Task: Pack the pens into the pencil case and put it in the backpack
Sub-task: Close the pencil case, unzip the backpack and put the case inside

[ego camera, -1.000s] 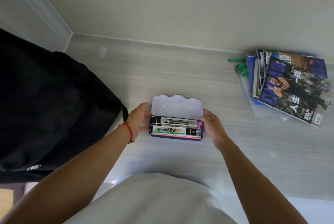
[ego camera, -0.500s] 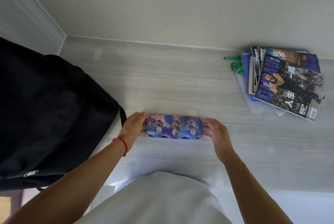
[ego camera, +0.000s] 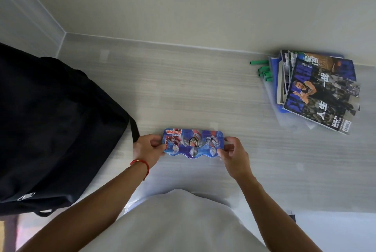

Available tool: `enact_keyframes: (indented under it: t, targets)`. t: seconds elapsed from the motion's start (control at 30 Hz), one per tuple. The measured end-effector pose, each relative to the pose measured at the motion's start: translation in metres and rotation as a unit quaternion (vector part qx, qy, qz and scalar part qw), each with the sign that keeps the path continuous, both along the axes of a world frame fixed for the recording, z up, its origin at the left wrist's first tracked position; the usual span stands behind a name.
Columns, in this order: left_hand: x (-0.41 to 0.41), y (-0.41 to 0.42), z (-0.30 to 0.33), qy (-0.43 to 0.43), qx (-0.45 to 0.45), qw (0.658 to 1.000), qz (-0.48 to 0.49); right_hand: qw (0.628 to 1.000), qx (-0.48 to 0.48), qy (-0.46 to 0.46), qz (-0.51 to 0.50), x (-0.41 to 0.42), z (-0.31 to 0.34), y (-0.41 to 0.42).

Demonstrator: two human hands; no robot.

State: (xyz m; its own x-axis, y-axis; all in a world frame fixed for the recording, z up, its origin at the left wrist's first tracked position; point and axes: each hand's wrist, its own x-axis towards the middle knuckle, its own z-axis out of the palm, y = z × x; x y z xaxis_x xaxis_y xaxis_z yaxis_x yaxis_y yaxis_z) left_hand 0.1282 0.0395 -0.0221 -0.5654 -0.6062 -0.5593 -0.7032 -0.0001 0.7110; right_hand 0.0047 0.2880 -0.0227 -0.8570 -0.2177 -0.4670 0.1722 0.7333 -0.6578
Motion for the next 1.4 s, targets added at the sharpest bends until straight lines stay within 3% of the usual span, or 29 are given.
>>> enact_keyframes:
  t: [0.1, 0.23, 0.37, 0.53, 0.8, 1.07, 1.4]
  targets:
    - [-0.003, 0.003, -0.002, -0.039, 0.046, 0.997, 0.044, 0.997, 0.038, -0.065, -0.006, -0.004, 0.000, -0.003]
    - [-0.006, 0.010, 0.000, -0.056, 0.145, 0.986, 0.066, 0.991, 0.020, -0.131, -0.021, 0.003, 0.003, -0.012]
    - [-0.002, 0.014, 0.003, -0.056, 0.031, 0.997, -0.052, 0.994, 0.040, -0.098, 0.019, 0.005, 0.007, -0.018]
    - [-0.011, 0.010, 0.007, -0.091, -0.068, 0.979, -0.166, 0.987, 0.121, -0.041, 0.097, 0.001, 0.012, -0.021]
    - [-0.023, -0.007, 0.005, -0.133, -0.025, 0.968, -0.212, 0.981, 0.144, -0.039, 0.121, -0.010, 0.016, -0.022]
    - [-0.026, -0.009, -0.001, -0.138, -0.060, 0.959, -0.241, 0.980, 0.143, -0.067, 0.119, -0.013, 0.020, -0.019]
    - [-0.011, -0.001, 0.015, -0.103, -0.015, 0.979, -0.178, 0.992, 0.071, -0.066, 0.084, -0.004, 0.012, -0.006]
